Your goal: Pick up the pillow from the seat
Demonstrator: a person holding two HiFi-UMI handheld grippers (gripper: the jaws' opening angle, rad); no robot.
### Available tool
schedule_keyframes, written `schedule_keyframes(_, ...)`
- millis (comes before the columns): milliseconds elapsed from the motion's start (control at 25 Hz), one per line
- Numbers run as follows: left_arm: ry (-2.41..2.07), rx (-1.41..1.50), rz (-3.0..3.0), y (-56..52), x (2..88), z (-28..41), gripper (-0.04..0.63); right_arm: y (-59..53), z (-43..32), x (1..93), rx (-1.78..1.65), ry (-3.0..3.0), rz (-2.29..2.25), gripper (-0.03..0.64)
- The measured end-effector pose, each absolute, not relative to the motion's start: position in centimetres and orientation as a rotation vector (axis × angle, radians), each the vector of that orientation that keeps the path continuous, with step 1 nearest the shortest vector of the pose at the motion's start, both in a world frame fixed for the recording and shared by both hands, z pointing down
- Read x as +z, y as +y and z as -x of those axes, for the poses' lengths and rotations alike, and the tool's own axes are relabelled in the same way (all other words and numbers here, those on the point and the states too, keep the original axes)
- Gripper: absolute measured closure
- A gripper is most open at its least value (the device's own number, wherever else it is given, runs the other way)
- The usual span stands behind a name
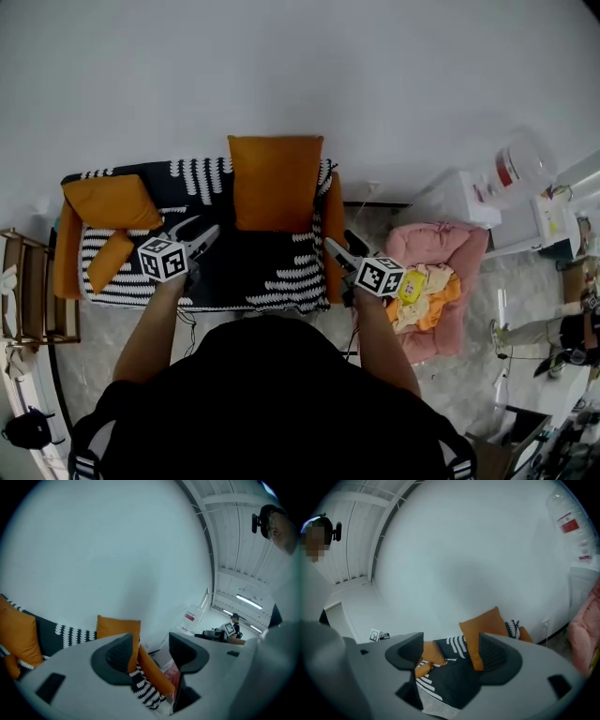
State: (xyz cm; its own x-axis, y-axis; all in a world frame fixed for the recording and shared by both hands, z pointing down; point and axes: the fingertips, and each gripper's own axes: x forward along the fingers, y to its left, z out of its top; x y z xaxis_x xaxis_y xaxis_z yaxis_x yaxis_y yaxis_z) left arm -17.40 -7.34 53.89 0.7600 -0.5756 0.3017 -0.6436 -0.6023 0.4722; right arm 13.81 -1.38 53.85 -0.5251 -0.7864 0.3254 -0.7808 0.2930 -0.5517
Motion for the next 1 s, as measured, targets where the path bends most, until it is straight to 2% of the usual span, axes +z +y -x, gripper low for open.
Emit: schedule_keyframes(1000,-0.756,0.132,-2.406,-12.8,54.8,20.3,0.345,-6.3,-9.7,54.8,-1.144,2.479,1.617,0.252)
